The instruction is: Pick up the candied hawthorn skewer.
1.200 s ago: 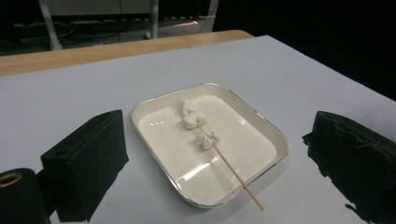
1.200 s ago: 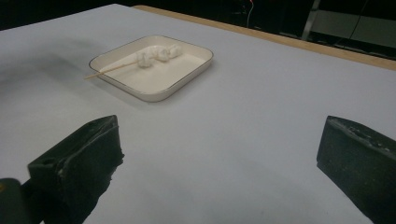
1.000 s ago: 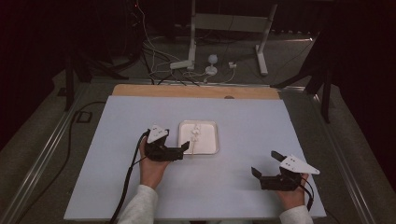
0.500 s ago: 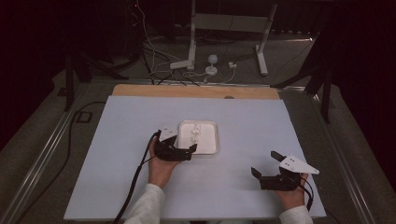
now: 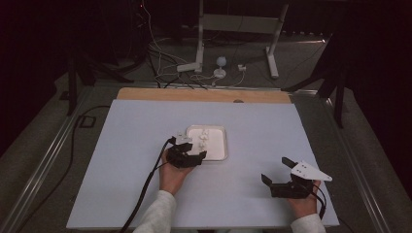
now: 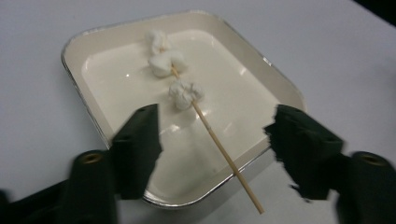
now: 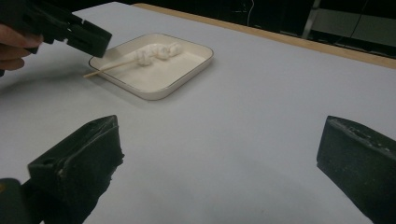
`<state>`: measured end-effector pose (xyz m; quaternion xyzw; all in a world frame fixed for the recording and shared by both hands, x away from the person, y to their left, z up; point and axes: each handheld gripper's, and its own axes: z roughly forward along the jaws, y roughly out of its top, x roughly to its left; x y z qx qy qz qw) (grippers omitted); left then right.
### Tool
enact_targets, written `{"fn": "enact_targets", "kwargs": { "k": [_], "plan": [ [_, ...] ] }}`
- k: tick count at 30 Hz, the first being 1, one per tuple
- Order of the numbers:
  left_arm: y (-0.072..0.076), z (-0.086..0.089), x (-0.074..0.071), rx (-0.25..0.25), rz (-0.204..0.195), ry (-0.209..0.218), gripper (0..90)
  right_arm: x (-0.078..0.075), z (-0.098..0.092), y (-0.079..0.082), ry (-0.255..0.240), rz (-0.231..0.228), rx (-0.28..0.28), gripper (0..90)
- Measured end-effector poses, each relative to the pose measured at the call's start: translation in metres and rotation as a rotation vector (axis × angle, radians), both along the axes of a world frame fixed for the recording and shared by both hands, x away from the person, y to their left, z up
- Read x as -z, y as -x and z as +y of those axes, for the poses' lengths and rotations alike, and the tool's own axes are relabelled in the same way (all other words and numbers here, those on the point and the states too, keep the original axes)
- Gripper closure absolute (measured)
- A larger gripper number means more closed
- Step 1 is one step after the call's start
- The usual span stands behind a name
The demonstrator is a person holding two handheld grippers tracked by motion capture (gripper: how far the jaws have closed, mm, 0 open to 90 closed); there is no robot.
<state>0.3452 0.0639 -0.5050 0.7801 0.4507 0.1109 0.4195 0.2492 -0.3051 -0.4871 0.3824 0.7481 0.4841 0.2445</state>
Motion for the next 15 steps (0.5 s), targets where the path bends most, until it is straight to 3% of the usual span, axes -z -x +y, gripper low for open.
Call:
{"fn": "enact_targets", "kwargs": {
  "k": [10,15],
  "plan": [
    [-0.006,-0.011,0.011,-0.015,0.084,-0.06,63.3,0.0,-0.001,0.0,-0.005,0.0,0.003,0.0],
    [-0.009,-0.009,0.012,-0.044,0.12,-0.052,71.0,0.0,-0.001,0.001,-0.003,0.0,-0.001,0.0]
  ]
}}
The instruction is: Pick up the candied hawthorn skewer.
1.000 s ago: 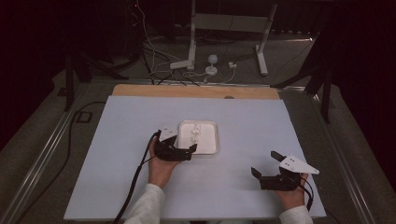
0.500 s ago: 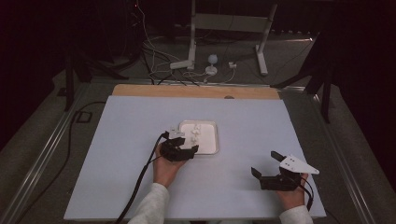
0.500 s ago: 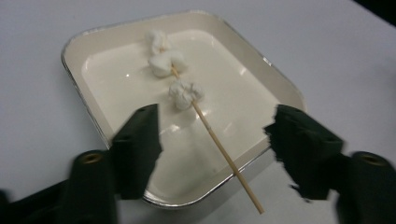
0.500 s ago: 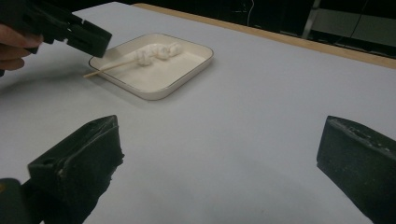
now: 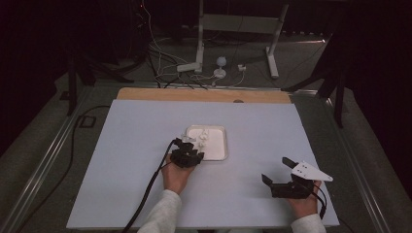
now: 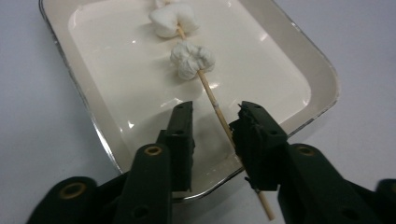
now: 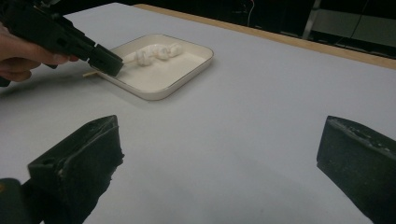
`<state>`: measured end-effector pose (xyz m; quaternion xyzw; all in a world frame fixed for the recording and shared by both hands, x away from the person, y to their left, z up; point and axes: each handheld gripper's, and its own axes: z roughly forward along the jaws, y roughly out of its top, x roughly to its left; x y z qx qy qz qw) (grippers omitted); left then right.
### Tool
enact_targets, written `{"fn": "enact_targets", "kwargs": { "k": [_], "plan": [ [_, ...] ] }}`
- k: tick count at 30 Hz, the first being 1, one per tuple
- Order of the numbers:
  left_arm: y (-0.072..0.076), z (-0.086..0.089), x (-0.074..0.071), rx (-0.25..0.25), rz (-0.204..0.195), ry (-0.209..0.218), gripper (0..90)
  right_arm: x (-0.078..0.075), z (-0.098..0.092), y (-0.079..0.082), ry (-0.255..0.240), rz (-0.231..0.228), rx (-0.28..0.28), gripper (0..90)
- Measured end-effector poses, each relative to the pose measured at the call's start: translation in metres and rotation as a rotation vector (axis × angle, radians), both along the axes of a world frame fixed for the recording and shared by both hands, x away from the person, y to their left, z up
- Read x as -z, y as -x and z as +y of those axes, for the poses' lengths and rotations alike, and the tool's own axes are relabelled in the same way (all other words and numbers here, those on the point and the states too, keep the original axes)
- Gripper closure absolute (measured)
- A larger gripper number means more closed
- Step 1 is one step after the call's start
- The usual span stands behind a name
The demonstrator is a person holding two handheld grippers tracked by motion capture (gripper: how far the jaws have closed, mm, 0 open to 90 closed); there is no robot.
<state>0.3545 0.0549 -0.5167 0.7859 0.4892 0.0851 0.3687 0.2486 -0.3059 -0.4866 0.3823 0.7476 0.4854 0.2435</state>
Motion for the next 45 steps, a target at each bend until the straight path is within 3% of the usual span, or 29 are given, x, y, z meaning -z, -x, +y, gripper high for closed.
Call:
{"fn": "enact_targets", "kwargs": {
  "k": [9,29,45],
  "plan": [
    [-0.004,0.005,-0.001,-0.034,0.026,0.007,88.3,0.0,0.0,0.0,0.0,-0.001,-0.001,0.0],
    [0.012,0.017,-0.021,-0.022,-0.039,0.09,89.7,0.0,0.001,0.0,0.0,0.002,-0.001,0.0],
    [0.031,0.037,-0.038,-0.019,-0.109,0.154,89.7,0.0,0.005,0.0,-0.013,0.007,-0.001,0.0]
  ]
}}
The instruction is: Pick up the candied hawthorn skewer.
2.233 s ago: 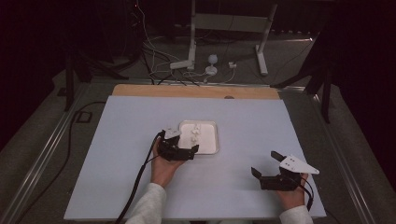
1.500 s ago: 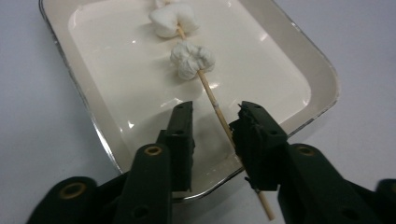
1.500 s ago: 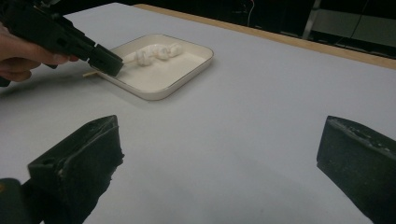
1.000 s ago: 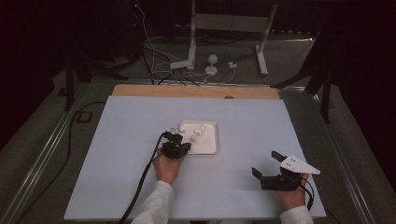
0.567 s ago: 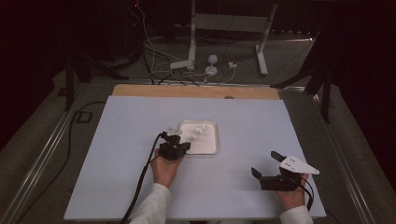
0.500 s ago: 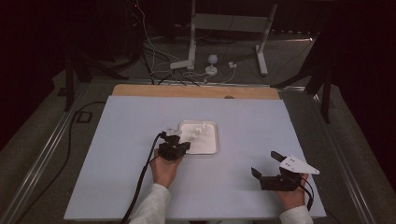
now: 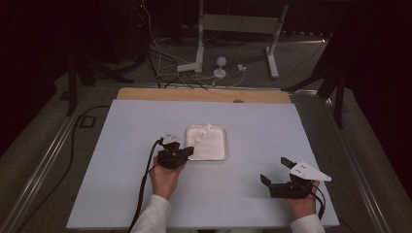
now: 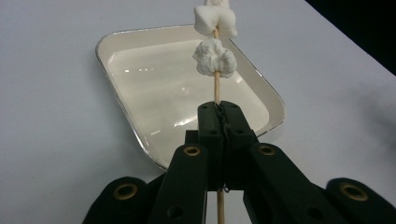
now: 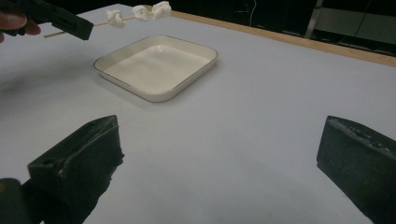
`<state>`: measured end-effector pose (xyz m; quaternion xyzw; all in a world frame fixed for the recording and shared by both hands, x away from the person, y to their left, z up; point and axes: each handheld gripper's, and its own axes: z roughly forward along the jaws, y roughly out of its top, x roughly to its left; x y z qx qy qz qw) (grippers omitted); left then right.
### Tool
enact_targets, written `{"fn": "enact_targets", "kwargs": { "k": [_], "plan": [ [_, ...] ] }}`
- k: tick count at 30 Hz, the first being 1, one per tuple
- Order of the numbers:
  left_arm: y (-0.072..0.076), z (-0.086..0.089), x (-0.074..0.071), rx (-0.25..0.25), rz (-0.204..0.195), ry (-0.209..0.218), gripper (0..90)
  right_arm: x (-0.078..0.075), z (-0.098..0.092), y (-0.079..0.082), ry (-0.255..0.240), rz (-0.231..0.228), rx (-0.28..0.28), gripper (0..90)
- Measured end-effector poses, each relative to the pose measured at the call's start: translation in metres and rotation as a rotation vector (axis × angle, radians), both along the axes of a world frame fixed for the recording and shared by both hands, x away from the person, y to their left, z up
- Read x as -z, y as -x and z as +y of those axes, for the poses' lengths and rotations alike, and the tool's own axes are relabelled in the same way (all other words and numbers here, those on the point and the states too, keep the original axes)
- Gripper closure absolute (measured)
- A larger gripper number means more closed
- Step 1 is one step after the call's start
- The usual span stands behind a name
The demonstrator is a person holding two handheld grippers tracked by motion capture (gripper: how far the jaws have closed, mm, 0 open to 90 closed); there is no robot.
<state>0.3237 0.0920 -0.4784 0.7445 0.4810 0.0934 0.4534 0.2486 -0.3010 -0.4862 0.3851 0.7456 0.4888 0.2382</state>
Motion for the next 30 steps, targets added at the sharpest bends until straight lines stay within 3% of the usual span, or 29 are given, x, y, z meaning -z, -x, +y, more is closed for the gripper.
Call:
{"fn": "enact_targets", "kwargs": {
  "k": [6,14,18,21,30],
  "plan": [
    [0.013,0.007,-0.003,0.015,-0.041,0.016,89.7,-0.002,0.003,-0.005,-0.008,0.004,0.008,0.0],
    [0.025,0.023,-0.006,0.011,-0.074,0.03,89.7,-0.016,0.008,-0.018,-0.053,0.018,0.007,0.0],
    [0.029,0.028,-0.008,0.023,-0.086,0.023,89.7,-0.028,0.017,-0.028,-0.068,0.018,-0.007,0.0],
    [0.031,0.031,-0.008,0.026,-0.094,0.033,89.7,-0.037,0.028,-0.04,-0.111,0.021,-0.05,0.0],
    [0.035,0.037,-0.008,0.024,-0.112,0.043,89.7,-0.058,0.055,-0.06,-0.135,0.031,-0.08,0.0]
  ]
}}
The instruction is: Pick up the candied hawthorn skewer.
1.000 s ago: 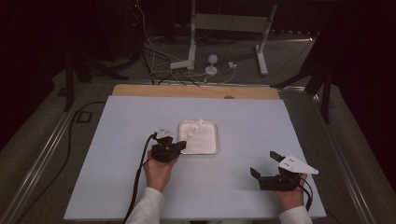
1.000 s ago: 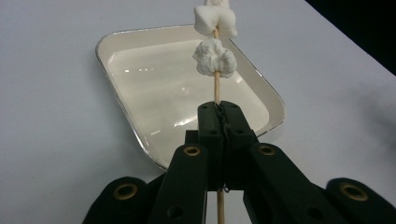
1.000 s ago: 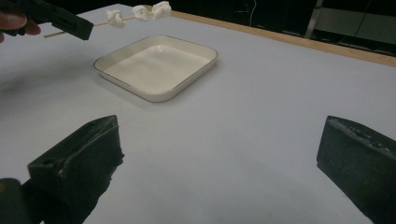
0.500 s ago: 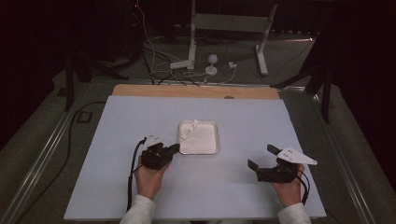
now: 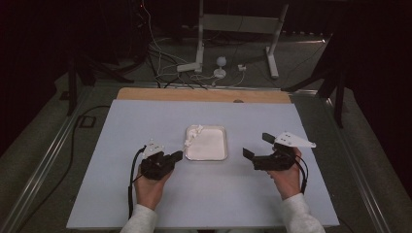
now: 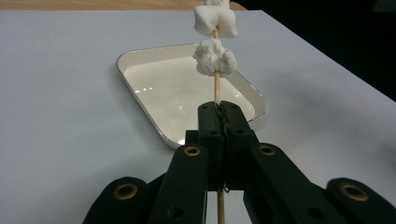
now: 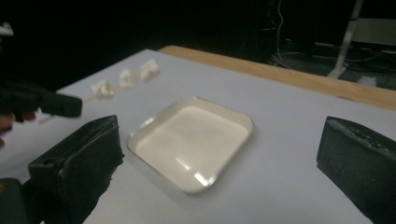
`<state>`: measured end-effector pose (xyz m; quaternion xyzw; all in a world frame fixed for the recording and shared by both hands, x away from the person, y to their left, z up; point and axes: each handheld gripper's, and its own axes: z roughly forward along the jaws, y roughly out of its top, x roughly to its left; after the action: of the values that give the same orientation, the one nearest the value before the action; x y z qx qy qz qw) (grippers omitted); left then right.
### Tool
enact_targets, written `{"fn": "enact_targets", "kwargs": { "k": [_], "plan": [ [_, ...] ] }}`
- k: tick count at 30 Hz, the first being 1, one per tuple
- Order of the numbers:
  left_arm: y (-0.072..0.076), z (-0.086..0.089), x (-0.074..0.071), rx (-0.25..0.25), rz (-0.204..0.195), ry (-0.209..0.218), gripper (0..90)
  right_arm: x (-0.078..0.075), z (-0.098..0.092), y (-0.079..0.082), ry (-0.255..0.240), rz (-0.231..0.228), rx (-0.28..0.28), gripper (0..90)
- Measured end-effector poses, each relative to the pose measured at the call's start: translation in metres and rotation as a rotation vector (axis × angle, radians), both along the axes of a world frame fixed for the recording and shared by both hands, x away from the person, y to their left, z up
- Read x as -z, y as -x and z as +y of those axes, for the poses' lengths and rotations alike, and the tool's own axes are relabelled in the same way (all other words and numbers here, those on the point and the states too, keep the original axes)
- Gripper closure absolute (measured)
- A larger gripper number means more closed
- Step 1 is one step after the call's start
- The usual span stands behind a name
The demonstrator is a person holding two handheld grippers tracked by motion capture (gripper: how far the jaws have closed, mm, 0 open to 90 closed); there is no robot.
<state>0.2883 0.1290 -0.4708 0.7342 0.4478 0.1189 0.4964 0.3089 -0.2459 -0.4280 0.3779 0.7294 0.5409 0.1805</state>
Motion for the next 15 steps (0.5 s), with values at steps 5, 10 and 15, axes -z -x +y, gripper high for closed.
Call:
{"fn": "enact_targets", "kwargs": {
  "k": [5,10,15],
  "plan": [
    [0.002,0.002,0.0,0.001,-0.005,0.0,89.7,-0.009,0.017,-0.012,-0.025,0.022,-0.025,0.0],
    [0.003,0.0,0.0,0.008,-0.014,-0.003,89.7,-0.015,0.037,-0.024,-0.039,0.06,-0.052,0.0],
    [0.004,-0.002,0.0,0.017,-0.017,-0.01,89.7,-0.015,0.052,-0.031,-0.014,0.079,-0.066,0.0]
  ]
}}
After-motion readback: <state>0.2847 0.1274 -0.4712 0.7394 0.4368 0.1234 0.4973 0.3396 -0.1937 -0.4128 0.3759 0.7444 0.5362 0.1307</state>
